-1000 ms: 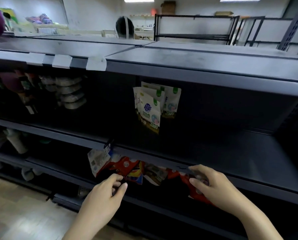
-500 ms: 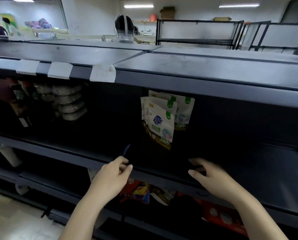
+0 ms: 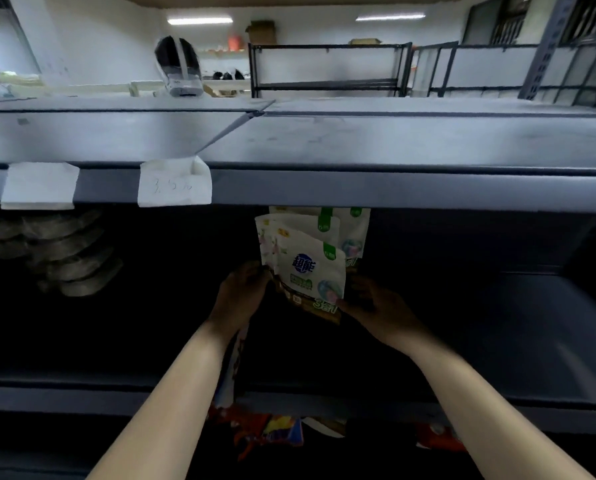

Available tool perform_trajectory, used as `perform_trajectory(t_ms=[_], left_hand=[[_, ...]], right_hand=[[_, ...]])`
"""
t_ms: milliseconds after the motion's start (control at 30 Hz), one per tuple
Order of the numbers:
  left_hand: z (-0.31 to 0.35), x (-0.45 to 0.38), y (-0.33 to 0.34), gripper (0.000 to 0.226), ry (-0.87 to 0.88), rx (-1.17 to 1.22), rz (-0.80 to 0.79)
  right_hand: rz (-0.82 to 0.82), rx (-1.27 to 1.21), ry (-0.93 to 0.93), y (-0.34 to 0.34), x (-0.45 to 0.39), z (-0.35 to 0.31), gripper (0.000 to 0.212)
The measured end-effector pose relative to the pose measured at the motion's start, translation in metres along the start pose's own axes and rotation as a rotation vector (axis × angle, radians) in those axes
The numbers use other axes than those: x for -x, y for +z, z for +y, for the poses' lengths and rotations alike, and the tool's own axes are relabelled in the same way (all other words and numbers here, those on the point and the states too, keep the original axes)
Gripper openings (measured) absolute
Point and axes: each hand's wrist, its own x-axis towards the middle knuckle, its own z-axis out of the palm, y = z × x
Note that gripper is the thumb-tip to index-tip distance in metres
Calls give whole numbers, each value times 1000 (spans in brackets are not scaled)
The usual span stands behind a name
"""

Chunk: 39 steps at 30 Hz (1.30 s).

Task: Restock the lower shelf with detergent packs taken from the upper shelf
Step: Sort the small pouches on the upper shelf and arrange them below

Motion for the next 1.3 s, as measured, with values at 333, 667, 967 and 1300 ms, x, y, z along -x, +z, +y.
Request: perform_trajectory(t_ms=[333,667,967,1300], left_hand=[[-11,-79,9,47,-45,216,-67],[-17,-80,27,43,-234,548,-241],[-17,-27,19,27,-103,604,-111],[31,51,51,15,105,661,-65]], right_hand=[[157,-167,144,36,-9,1,35],[380,-187,269,19,23,14,32],[589,-317,331,17,50,11,27],[1100,-222,201,-23,139,10,21]])
